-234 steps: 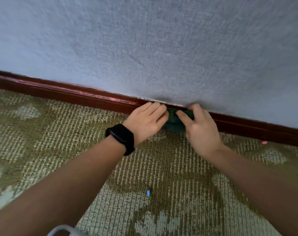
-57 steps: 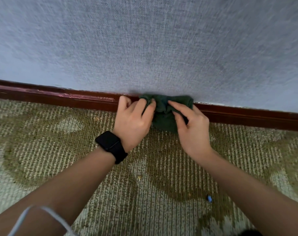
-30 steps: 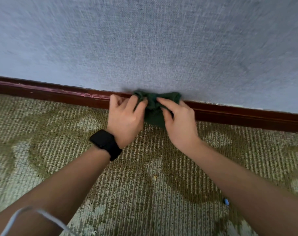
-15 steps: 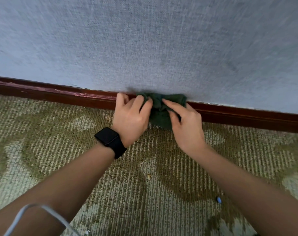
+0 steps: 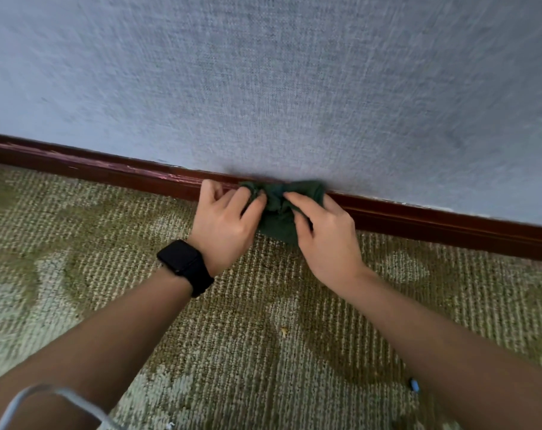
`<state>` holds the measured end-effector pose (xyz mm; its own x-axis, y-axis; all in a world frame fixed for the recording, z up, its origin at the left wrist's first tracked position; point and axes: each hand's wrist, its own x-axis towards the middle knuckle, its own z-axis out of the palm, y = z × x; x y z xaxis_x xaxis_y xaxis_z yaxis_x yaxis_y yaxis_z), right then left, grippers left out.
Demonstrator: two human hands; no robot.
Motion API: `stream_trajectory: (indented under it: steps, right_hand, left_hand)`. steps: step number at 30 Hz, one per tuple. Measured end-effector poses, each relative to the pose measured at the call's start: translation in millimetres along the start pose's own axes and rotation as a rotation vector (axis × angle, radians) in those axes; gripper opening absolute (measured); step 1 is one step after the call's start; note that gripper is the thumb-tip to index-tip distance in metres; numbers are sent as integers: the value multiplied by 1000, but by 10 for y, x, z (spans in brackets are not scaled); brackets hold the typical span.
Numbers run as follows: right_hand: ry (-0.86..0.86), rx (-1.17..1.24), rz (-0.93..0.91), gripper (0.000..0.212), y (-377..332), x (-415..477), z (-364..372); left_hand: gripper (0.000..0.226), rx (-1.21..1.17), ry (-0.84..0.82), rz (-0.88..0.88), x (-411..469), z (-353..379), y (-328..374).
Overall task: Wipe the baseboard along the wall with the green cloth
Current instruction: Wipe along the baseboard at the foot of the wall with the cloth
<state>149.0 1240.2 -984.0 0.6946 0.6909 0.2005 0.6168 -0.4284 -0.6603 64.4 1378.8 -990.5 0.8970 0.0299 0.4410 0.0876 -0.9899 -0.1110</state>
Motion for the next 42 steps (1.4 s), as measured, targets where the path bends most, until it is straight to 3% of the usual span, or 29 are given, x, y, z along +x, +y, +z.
stream_trajectory:
  steps: [8,15,24,32,42]
  right_hand:
    - [7,39,93,32,33,-68,104]
    - [-50,46,65,34,62,-60,122]
    - [-9,53,105,34,81,-108,107]
    - [-97,76,105,35,-130,80,271]
    - [-32,39,165,35,59,-115,49]
  left_hand:
    - [14,-44,19,5,-54,106,4]
    - [13,-76,32,-77,-90,133,50]
    - [10,-99,36,-22,-67,146,47]
    - [10,-67,-5,-188,-187,83,-96]
    - [11,-150,25,-51,-59,146,58]
